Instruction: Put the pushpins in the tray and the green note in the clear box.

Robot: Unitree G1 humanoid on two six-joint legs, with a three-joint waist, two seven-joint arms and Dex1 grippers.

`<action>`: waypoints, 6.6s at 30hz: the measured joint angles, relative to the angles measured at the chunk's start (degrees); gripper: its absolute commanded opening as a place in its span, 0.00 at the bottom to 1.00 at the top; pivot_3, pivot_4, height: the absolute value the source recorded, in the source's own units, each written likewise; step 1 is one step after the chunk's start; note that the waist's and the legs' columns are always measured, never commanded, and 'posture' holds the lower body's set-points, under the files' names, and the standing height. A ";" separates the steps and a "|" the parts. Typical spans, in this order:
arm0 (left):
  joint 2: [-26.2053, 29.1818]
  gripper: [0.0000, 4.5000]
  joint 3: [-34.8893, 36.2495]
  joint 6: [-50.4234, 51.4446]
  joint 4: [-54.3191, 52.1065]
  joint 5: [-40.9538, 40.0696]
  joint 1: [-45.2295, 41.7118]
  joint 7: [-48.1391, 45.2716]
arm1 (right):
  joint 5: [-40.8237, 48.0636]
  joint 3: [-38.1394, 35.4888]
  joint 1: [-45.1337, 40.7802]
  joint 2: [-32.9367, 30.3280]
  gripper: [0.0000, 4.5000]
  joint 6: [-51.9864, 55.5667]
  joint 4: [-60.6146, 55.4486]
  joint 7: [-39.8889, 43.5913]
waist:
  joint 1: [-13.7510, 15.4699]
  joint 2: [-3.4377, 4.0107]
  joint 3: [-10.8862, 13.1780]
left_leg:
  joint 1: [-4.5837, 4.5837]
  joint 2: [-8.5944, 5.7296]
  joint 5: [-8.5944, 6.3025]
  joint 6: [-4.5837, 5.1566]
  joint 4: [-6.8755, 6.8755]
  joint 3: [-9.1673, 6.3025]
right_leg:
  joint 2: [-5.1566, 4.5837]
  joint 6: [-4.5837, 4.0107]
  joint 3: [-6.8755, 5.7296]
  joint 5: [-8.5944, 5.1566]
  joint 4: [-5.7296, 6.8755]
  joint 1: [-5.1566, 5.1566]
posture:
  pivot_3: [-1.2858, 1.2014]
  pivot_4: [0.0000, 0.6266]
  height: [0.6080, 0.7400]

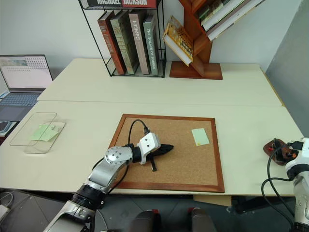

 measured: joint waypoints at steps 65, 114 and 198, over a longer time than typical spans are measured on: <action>0.04 0.00 -0.02 0.08 0.03 0.04 -0.56 -0.98 | -10.59 38.28 -10.17 5.14 0.01 -1.60 -10.40 14.38 | 0.04 -0.30 0.20 | 0.00 -0.01 0.00 -0.01 -0.24 -0.03 | -0.06 0.01 -0.10 0.01 -0.07 -0.08 | 0.52 0.24 1.00; -6.49 0.97 3.41 2.25 16.43 -4.29 -21.46 -7.46 | -5.72 40.67 -19.73 7.14 0.00 7.03 -16.88 16.49 | 0.03 -0.84 0.80 | -0.93 -0.07 0.01 -0.03 0.13 0.01 | 0.24 0.39 -0.09 0.18 0.24 -0.88 | 0.52 0.24 1.00; -4.73 0.00 0.61 5.08 -3.54 -2.02 -10.12 -9.14 | -11.42 5.57 -0.28 -3.81 0.75 8.18 -0.40 -1.10 | 0.00 -0.66 0.68 | 0.02 -0.08 0.07 0.06 0.27 0.22 | 0.32 0.29 0.22 0.13 0.85 -0.23 | 0.52 0.24 1.00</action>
